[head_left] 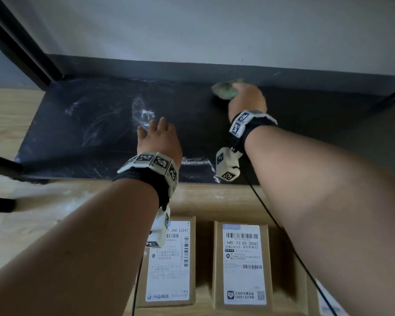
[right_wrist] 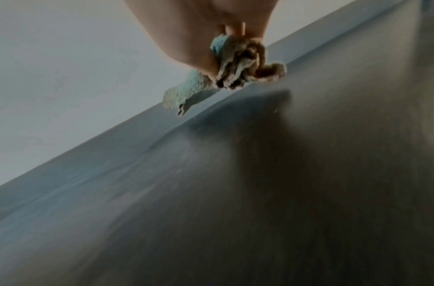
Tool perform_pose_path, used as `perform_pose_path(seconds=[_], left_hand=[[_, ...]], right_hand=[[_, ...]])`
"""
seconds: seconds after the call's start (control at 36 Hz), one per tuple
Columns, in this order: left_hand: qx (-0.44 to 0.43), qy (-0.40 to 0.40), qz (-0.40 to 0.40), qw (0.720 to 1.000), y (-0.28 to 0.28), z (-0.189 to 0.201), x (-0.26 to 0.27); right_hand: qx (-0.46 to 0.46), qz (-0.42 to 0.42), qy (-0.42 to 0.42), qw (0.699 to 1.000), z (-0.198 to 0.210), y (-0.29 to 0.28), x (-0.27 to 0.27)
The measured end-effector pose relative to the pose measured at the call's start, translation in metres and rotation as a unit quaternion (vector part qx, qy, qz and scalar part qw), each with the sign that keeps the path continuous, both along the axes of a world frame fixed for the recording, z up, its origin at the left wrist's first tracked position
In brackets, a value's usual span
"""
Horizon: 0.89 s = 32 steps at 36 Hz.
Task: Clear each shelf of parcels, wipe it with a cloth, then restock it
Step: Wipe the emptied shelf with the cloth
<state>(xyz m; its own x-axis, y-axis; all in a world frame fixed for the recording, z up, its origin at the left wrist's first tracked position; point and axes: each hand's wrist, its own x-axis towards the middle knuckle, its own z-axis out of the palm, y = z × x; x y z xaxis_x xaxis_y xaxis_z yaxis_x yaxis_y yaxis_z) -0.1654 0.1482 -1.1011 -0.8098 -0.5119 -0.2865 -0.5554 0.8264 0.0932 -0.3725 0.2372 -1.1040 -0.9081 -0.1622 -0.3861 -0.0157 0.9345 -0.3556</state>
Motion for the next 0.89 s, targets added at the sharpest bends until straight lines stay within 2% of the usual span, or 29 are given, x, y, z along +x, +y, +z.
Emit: perform_pose_path(seconds=[0.06, 0.11, 0.19, 0.31, 0.5, 0.67, 0.89], left_hand=[[0.002, -0.004, -0.001, 1.000, 0.000, 0.000, -0.003], [0.008, -0.007, 0.000, 1.000, -0.002, 0.002, -0.007], [0.011, -0.007, 0.000, 1.000, -0.004, 0.003, -0.011], [0.015, -0.009, -0.004, 1.000, -0.009, 0.004, -0.012], [-0.010, -0.002, -0.014, 1.000, -0.022, -0.002, -0.007], [-0.006, -0.001, -0.016, 1.000, -0.028, 0.002, 0.002], [0.004, -0.009, -0.035, 0.999, -0.026, 0.009, 0.020]], right_hand=[[0.014, 0.008, 0.092, 0.996, -0.012, 0.016, 0.001], [0.061, 0.004, 0.108, 0.992, -0.027, 0.017, -0.001], [0.094, 0.005, 0.051, 0.994, -0.023, 0.003, -0.004], [0.074, 0.115, 0.043, 0.990, -0.016, -0.014, -0.006], [0.061, 0.215, 0.001, 0.975, -0.015, -0.056, 0.019], [0.029, 0.186, -0.128, 0.974, -0.004, -0.072, 0.028], [0.032, 0.211, -0.161, 0.964, -0.004, -0.051, 0.069]])
